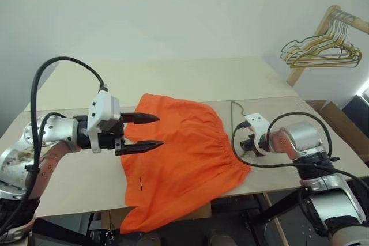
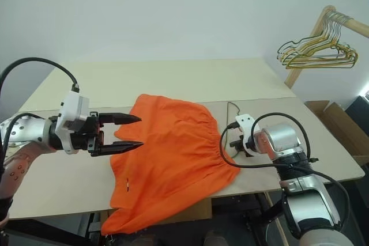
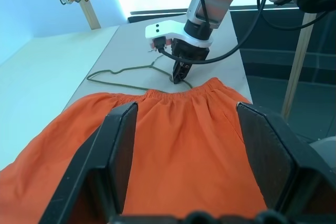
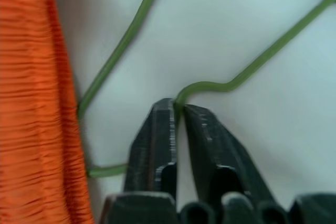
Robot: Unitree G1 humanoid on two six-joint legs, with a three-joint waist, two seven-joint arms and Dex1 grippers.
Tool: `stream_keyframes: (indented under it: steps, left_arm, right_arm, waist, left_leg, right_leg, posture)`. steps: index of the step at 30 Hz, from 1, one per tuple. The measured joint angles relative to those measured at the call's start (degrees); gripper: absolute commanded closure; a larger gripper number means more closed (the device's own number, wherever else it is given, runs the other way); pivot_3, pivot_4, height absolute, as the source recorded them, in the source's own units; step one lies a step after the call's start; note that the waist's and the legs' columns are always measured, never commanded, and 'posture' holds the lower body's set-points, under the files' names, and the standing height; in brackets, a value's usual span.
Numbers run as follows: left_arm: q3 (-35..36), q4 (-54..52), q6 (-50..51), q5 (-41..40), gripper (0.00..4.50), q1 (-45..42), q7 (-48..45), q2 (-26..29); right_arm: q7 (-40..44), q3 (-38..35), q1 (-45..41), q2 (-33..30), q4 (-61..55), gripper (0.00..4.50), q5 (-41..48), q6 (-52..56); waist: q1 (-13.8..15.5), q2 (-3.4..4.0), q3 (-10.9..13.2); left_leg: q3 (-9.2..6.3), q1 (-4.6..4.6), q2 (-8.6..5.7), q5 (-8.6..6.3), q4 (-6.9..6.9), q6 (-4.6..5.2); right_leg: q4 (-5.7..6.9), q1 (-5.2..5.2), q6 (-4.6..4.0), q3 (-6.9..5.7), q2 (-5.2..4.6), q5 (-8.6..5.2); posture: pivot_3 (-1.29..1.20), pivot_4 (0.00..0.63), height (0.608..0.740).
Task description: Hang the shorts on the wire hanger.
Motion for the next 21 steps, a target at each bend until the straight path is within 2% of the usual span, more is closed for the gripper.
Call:
stream_keyframes:
  steps: [8, 13, 16, 19, 21]
  left_arm:
    - [0.0, 0.2, -1.0, 1.1, 1.26, 0.0, -0.4, -0.1]
    - [-0.8, 2.2, -1.3, 3.1, 1.26, -2.6, 0.6, -1.5]
    - [-1.8, 3.5, -0.9, 3.8, 1.26, -5.0, 2.7, -3.2]
    - [-2.9, 5.9, 0.3, 4.8, 1.26, -8.0, 4.7, -4.4]
    - [-2.8, 8.4, 1.5, 5.4, 0.91, -10.2, 5.2, -4.3]
  right_arm:
    - [-1.2, -0.6, -0.3, 0.8, 2.1, 4.48, -4.3, -1.8]
    - [-2.6, -0.2, 2.2, -1.5, 0.4, 4.48, -9.7, -10.1]
    - [-5.2, 0.5, 4.1, -4.0, -3.4, 4.48, -15.8, -22.6]
    - [-6.4, 1.7, 6.6, -8.4, -8.1, 4.48, -23.0, -40.9]
    - [-6.6, 3.3, 7.6, -12.2, -10.2, 4.5, -28.7, -54.2]
  waist:
    - [0.1, 0.01, 0.0]
    - [0.0, 0.35, 0.2]
    - [-0.3, 0.5, 0.2]
    - [-0.7, 0.52, 0.2]
    - [-1.2, 0.54, 0.2]
  left_leg:
    - [-0.02, 0.31, 0.01, -0.01, -0.01, 0.0]
    - [-0.02, 0.18, 0.0, -0.01, -0.03, 0.0]
    - [-0.03, -0.27, -0.02, 0.0, -0.04, -0.02]
    - [-0.05, -0.55, -0.01, 0.04, -0.03, -0.07]
    - [-0.05, -0.52, 0.01, 0.04, -0.04, -0.07]
  right_leg:
    - [-0.21, 0.44, 0.0, -0.06, 0.0, -0.01]
    - [-0.36, 0.36, 0.04, -0.09, 0.0, 0.03]
    - [-0.32, -0.14, 0.07, -0.03, 0.02, 0.08]
    - [-0.26, -0.46, 0.07, 0.06, 0.12, 0.12]
    - [-0.29, -0.44, 0.07, 0.05, 0.14, 0.12]
  posture:
    - [0.05, 0.0, 0.74]
    - [0.02, 0.0, 0.74]
    - [0.01, 0.0, 0.74]
    - [0.0, 0.0, 0.74]
    - [0.0, 0.0, 0.74]
